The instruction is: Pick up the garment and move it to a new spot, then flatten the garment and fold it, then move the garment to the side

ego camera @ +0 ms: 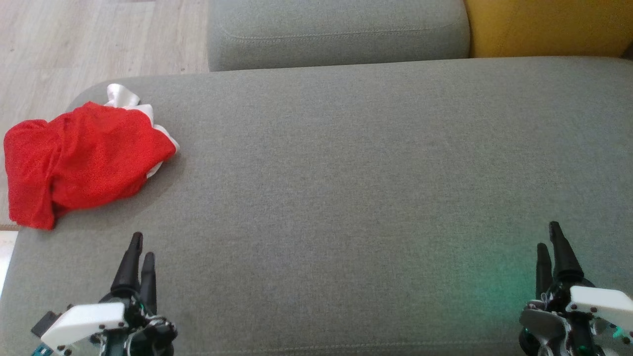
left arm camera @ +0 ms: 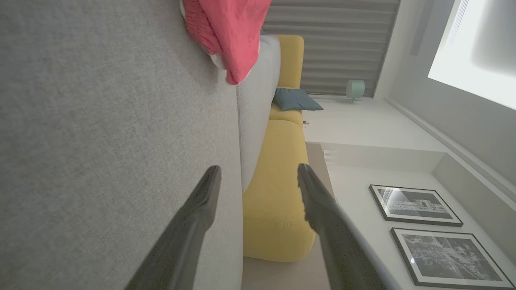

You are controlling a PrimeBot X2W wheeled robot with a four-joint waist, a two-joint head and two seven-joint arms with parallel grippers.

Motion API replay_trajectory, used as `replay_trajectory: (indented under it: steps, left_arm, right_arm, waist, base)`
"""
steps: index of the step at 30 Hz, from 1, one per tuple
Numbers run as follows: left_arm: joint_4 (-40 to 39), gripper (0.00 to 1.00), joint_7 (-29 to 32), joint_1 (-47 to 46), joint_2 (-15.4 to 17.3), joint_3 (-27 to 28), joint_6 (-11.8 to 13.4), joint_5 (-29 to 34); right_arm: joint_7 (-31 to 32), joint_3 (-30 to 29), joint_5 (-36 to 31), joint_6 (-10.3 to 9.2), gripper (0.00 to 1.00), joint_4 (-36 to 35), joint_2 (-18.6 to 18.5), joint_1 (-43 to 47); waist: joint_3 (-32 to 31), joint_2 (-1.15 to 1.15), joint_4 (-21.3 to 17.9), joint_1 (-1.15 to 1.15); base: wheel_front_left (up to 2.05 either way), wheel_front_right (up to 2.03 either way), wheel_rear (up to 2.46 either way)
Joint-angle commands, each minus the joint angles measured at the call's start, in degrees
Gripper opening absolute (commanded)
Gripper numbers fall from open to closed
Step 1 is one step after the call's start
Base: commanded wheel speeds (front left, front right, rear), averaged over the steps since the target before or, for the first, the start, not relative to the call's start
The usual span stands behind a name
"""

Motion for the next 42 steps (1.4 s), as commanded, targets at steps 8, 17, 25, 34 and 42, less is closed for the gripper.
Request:
replay_trajectory:
  steps: [8,17,25,34,42]
  left_arm:
    - [-3.6,1.0,-1.6,-3.2,1.1,-0.6,-0.1,5.1]
    - [-5.6,1.0,-3.0,-3.4,0.9,-0.9,-0.2,12.6]
    - [-7.1,1.0,-4.3,-3.5,1.0,-1.7,-0.2,20.5]
    - [-9.0,1.0,-6.0,-3.6,1.2,-2.6,-0.2,29.6]
    - [-10.1,1.0,-7.4,-3.6,1.4,-3.3,0.0,36.3]
  right_arm:
    - [-1.9,1.3,-3.7,0.05,1.0,-3.4,-1.3,-1.7]
    - [-3.3,2.2,-10.3,0.07,1.0,-4.9,-2.2,-1.7]
    - [-3.5,2.6,-17.9,0.08,1.0,-7.1,-2.3,-1.6]
    - [-3.3,3.1,-27.7,0.1,1.0,-9.7,-2.4,-1.0]
    - [-3.7,3.6,-35.3,0.11,1.0,-10.9,-2.5,-0.5]
  waist:
    - [-0.2,0.0,0.1,0.0]
    - [-0.4,0.0,0.0,0.0]
    - [-0.6,0.0,-0.1,0.0]
    - [-0.7,0.0,-0.2,0.0]
    - [-0.9,0.0,-0.3,0.0]
  base:
    - [0.0,0.0,0.0]
    - [0.0,0.0,0.0]
    - [0.0,0.0,0.0]
    - [0.0,0.0,0.0]
    - [0.0,0.0,0.0]
